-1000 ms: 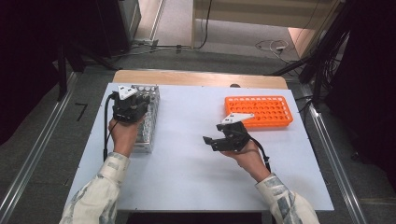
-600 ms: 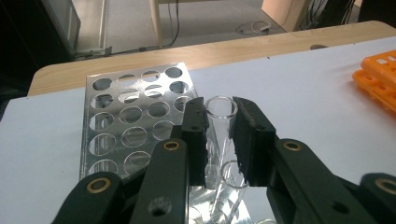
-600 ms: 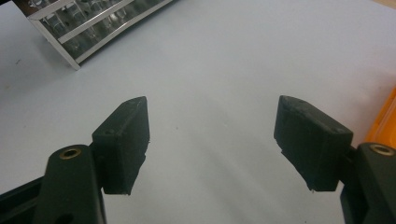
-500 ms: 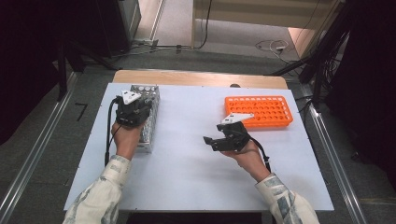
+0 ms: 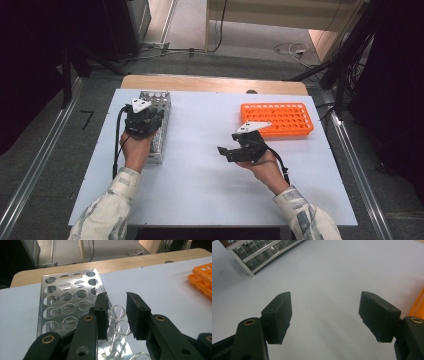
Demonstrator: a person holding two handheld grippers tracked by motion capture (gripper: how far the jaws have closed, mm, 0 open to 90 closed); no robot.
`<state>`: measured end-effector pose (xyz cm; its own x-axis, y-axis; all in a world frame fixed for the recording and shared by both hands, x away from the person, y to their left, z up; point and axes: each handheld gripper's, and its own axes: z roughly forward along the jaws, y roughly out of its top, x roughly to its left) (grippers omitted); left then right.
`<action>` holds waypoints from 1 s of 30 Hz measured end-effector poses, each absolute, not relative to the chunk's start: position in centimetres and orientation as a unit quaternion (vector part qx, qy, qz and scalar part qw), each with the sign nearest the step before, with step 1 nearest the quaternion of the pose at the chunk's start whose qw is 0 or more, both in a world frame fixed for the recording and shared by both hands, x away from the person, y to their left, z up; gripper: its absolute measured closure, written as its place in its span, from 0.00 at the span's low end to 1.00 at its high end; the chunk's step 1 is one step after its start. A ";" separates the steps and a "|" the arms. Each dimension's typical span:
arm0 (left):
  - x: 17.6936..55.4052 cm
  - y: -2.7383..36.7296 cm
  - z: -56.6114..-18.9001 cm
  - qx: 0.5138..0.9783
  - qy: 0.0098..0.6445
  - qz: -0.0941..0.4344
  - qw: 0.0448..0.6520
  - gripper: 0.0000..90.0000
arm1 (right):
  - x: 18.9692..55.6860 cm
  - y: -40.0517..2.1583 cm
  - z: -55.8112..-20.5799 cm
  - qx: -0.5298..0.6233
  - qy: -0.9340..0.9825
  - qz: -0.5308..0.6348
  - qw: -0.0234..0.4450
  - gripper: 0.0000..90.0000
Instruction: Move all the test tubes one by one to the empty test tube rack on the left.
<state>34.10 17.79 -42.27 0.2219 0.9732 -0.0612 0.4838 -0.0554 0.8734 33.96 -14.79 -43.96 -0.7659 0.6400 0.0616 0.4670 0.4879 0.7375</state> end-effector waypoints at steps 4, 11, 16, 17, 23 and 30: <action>34.1 17.8 -42.2 0.661 0.552 0.288 0.418 0.74 | 34.0 -14.8 -44.0 0.324 0.855 0.390 0.112 0.28; 33.7 18.1 -41.9 0.657 0.552 0.276 0.433 0.59 | 34.0 -15.0 -43.9 0.326 0.854 0.390 0.114 0.28; 33.3 17.9 -41.6 0.655 0.551 0.275 0.438 0.51 | 34.1 -15.1 -44.0 0.329 0.853 0.388 0.114 0.28; 33.3 17.9 -41.6 0.655 0.551 0.274 0.439 0.49 | 34.1 -15.1 -44.0 0.330 0.853 0.388 0.114 0.28; 32.9 17.9 -41.3 0.654 0.550 0.267 0.445 0.39 | 34.1 -15.1 -44.1 0.331 0.853 0.387 0.113 0.28; 32.2 18.1 -41.0 0.647 0.554 0.266 0.450 0.29 | 34.2 -15.4 -44.0 0.332 0.852 0.389 0.116 0.28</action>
<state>32.21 18.06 -41.02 0.2440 0.9573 -0.1553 0.4784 0.0204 0.8779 34.19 -15.36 -43.98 -0.7525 0.6559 0.0599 0.4751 0.4775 0.7391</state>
